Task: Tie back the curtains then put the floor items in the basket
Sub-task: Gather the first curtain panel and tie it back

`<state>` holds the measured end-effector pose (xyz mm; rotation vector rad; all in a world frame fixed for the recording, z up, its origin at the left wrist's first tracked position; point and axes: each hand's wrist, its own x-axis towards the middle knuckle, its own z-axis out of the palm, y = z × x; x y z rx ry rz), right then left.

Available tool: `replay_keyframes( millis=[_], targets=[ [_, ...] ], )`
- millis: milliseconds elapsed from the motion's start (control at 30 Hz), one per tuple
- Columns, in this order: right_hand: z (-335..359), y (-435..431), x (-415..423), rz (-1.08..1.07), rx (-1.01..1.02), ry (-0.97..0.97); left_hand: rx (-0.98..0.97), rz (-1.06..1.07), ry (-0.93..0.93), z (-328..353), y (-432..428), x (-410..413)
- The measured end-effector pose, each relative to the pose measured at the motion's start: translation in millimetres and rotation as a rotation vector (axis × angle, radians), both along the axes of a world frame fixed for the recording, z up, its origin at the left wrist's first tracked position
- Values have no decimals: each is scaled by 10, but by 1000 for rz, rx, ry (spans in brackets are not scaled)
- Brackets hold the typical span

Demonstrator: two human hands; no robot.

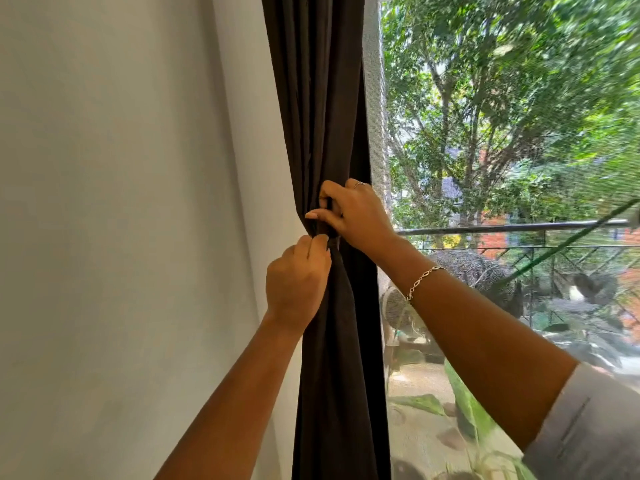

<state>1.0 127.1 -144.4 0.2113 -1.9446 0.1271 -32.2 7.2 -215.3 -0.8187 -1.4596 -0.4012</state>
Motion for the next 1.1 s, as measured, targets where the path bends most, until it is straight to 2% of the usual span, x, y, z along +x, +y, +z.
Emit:
replay_keyframes(
  millis=[67,200,367,500,567,633,700,800,900,1100],
  targets=[
    [-11,-6,-11,-22,1,34,-15,-91,-146,2,6,42],
    [-31,9,-30,-46,31,28,24,-281,-650,84,-9,78],
    [-76,5,-19,-1,-11,-15,-91,-524,-994,183,-25,76],
    [-75,-14,-16,-15,-48,-107,-54,-637,-1341,316,-42,124],
    [-98,1,20,63,-141,-222,-8,-624,-1505,378,-63,120],
    [-167,1,122,277,-358,-290,-7,-600,-1559,401,-95,88],
    [-324,-16,224,451,-601,-200,-23,-596,-1565,397,-118,70],
    [-617,-122,307,436,-869,-52,-87,-615,-1533,370,-90,91],
    [-780,-197,354,333,-960,-180,-105,-640,-1499,333,-21,126],
    [-784,-179,474,513,-1060,-340,-40,-672,-1486,303,-3,145]
  ],
)
